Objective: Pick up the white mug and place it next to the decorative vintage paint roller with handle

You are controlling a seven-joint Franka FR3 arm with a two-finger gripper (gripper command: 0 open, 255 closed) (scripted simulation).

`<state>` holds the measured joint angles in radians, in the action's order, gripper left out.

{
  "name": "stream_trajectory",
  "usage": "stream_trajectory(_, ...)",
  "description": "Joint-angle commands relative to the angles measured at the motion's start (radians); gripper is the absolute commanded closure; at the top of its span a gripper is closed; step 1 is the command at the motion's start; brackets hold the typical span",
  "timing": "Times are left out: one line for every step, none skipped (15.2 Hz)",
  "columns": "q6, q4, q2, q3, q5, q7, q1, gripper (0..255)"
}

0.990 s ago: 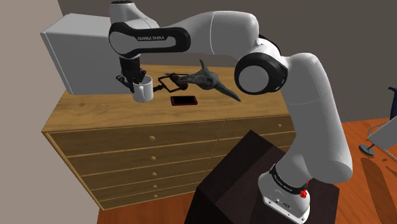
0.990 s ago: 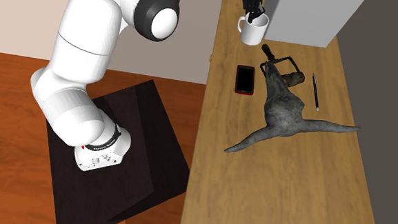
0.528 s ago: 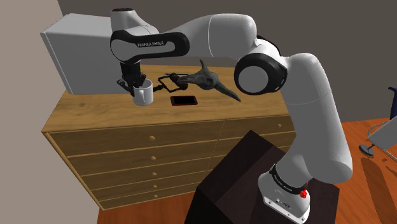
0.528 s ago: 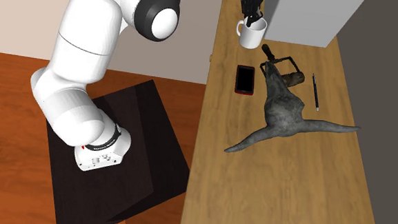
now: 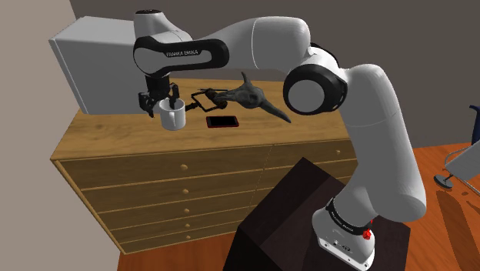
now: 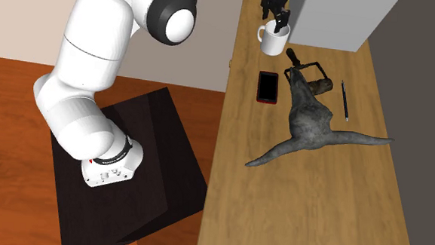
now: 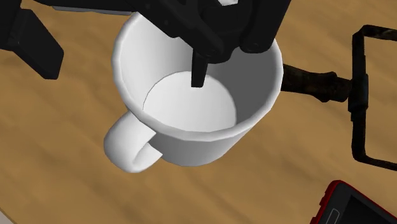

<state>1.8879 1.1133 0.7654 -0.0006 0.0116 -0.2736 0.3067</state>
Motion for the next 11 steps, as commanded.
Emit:
stream_trajectory(0.0, 0.0, 0.0, 0.0, 0.0, 0.0, 0.0, 0)
stream_trajectory(-0.029, -0.023, -0.006, 0.0, 0.0, 0.0, 0.0, 0)
stream_trajectory(-0.06, -0.05, -0.01, 0.0, 0.0, 0.0, 0.0, 0)
stream_trajectory(-0.092, -0.079, -0.013, 0.0, 0.0, 0.0, 0.001, 0)
stream_trajectory(-0.119, -0.106, -0.013, 0.0, 0.0, 0.0, 0.001, 0)
stream_trajectory(-0.119, -0.106, -0.013, 0.0, 0.0, 0.0, 0.001, 0)
stream_trajectory(-0.119, -0.106, -0.013, 0.0, 0.0, 0.0, 0.001, 0)
stream_trajectory(-0.118, -0.106, -0.013, 0.0, 0.0, 0.0, 0.001, 0)
stream_trajectory(-0.119, -0.106, -0.013, 0.0, 0.0, 0.0, 0.001, 0)
stream_trajectory(-0.119, -0.106, -0.013, 0.0, 0.0, 0.0, 0.001, 0)
stream_trajectory(-0.119, -0.106, -0.013, 0.0, 0.0, 0.0, 0.001, 0)
